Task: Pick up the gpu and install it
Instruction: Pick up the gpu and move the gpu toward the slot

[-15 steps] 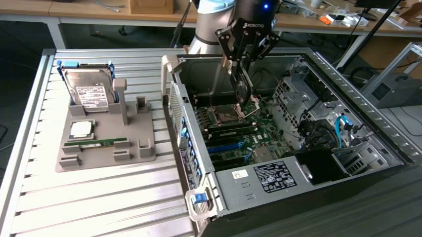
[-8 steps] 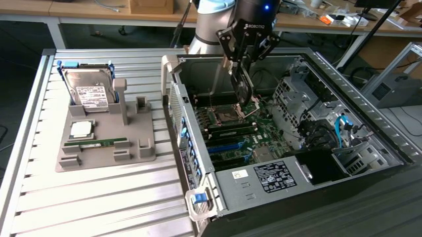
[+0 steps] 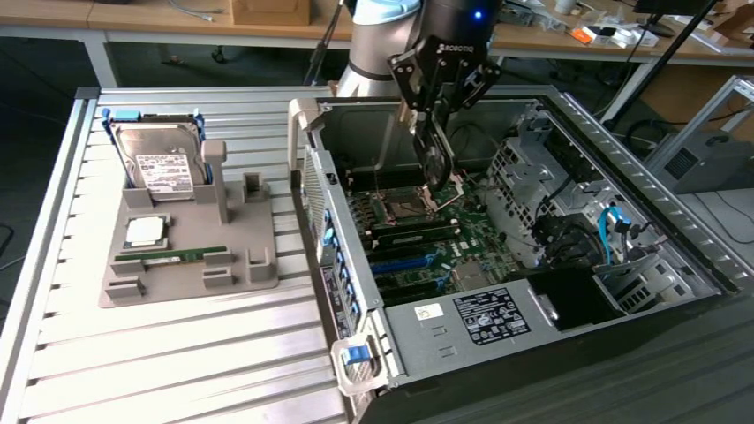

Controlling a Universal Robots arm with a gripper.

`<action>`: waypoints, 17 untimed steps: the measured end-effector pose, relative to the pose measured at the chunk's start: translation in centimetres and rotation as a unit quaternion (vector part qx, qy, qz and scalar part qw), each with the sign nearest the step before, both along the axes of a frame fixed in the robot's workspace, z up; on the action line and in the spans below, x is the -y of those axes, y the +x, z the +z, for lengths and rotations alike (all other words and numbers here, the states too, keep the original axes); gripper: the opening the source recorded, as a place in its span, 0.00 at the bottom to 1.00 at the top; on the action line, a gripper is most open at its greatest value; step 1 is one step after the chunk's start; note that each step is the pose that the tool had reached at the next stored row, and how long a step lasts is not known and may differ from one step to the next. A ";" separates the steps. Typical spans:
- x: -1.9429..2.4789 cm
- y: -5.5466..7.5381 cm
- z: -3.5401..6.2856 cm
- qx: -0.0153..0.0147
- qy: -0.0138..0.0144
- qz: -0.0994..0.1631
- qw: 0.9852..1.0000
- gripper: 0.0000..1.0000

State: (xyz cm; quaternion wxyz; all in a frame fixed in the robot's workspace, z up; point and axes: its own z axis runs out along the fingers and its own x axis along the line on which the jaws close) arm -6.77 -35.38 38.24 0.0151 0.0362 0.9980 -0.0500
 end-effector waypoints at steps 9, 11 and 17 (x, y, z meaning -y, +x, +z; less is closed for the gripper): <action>0.00 0.2 -0.18 0.000 0.000 0.000 1.000 0.27; 0.00 0.3 -0.23 0.000 0.000 0.000 1.000 0.27; 0.00 0.5 -0.36 0.000 0.000 0.000 1.000 0.27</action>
